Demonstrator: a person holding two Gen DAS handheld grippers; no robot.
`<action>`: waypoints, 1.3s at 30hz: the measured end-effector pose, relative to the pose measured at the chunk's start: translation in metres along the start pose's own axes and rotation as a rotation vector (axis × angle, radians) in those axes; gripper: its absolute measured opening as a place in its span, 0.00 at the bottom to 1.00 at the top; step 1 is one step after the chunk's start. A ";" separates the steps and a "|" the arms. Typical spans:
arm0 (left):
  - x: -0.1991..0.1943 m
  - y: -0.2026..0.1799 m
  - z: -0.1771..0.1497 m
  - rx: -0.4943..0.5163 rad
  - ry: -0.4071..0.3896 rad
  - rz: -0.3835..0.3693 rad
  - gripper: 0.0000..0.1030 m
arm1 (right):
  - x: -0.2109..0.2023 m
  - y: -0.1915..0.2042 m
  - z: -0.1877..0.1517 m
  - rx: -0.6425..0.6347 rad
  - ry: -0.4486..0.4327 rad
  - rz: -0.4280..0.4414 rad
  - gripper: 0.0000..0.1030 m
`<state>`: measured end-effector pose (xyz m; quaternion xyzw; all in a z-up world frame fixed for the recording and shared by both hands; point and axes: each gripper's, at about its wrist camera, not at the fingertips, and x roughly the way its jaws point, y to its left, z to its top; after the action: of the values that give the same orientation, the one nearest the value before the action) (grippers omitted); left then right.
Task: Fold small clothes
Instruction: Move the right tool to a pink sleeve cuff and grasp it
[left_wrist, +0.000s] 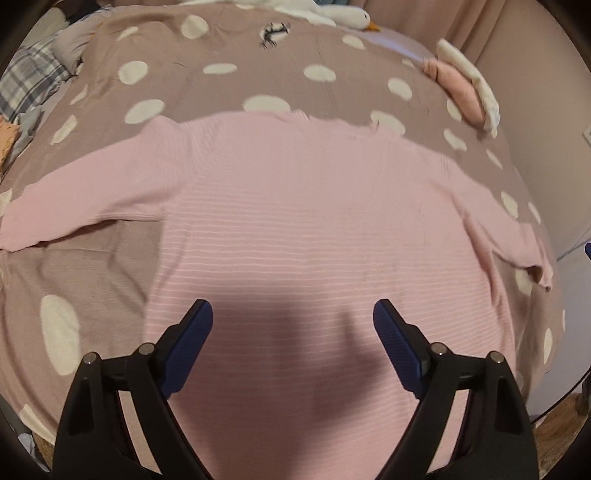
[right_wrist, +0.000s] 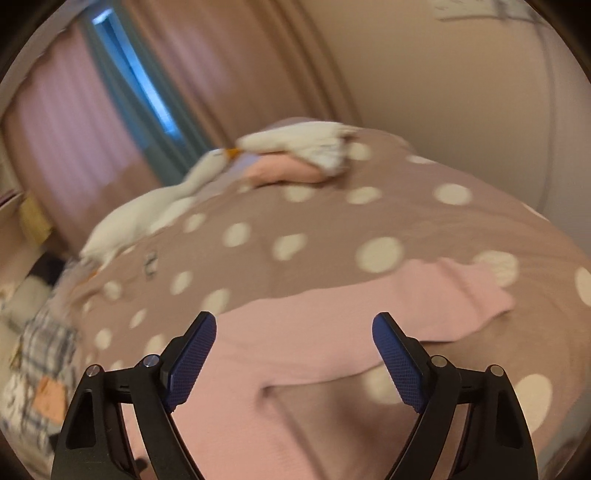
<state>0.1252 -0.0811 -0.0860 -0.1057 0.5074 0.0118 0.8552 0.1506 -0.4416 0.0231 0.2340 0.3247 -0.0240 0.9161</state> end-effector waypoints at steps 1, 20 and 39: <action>0.006 -0.002 -0.001 0.005 0.018 -0.001 0.85 | 0.005 -0.015 0.002 0.030 0.005 -0.036 0.81; 0.036 -0.003 -0.006 0.000 0.090 -0.011 0.85 | 0.064 -0.178 -0.001 0.432 0.118 -0.294 0.76; 0.034 0.002 -0.002 -0.027 0.102 -0.052 0.85 | 0.067 -0.153 -0.013 0.324 0.121 -0.373 0.50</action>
<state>0.1396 -0.0826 -0.1167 -0.1309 0.5473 -0.0088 0.8266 0.1661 -0.5645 -0.0895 0.3148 0.4086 -0.2304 0.8252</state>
